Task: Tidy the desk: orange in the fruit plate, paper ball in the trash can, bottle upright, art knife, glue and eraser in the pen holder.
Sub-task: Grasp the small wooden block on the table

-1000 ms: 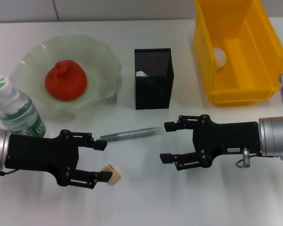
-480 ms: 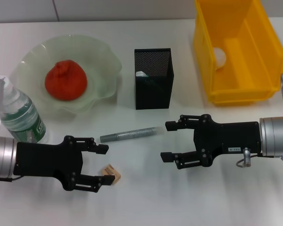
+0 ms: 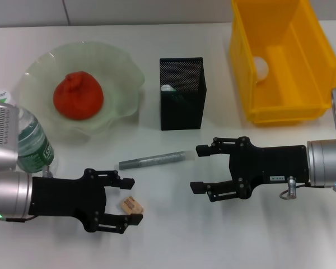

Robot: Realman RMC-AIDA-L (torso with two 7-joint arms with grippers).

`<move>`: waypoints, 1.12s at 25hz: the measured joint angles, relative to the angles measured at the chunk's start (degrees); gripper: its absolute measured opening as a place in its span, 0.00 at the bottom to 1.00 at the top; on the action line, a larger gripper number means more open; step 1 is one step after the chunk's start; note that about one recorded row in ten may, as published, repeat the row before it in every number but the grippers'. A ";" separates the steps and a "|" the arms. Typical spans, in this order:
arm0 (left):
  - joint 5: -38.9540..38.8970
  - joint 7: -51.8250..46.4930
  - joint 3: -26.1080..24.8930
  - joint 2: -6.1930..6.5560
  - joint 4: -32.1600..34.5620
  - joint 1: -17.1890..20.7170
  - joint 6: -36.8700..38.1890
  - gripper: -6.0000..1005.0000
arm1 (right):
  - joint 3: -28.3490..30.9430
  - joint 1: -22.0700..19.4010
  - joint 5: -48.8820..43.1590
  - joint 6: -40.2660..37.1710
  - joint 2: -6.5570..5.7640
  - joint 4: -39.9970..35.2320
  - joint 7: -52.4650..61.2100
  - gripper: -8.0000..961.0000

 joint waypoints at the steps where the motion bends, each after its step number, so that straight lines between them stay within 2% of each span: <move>1: -0.13 0.28 0.35 -0.04 -0.48 -0.04 -0.85 0.78 | 0.08 0.08 -0.83 0.01 0.04 -0.03 0.04 0.86; 6: -0.15 0.57 0.75 -0.12 -0.72 -0.16 -1.82 0.78 | 0.39 0.38 -4.13 0.01 0.32 -0.23 0.42 0.86; 24: -0.27 1.14 1.08 -0.16 -2.21 -0.37 -4.42 0.77 | 0.70 0.26 -6.23 0.49 0.37 -1.19 0.66 0.86; 28: -0.28 1.14 1.13 -0.15 -2.19 -0.25 -4.53 0.77 | 2.97 -0.79 -6.25 -0.12 0.38 -1.26 0.65 0.86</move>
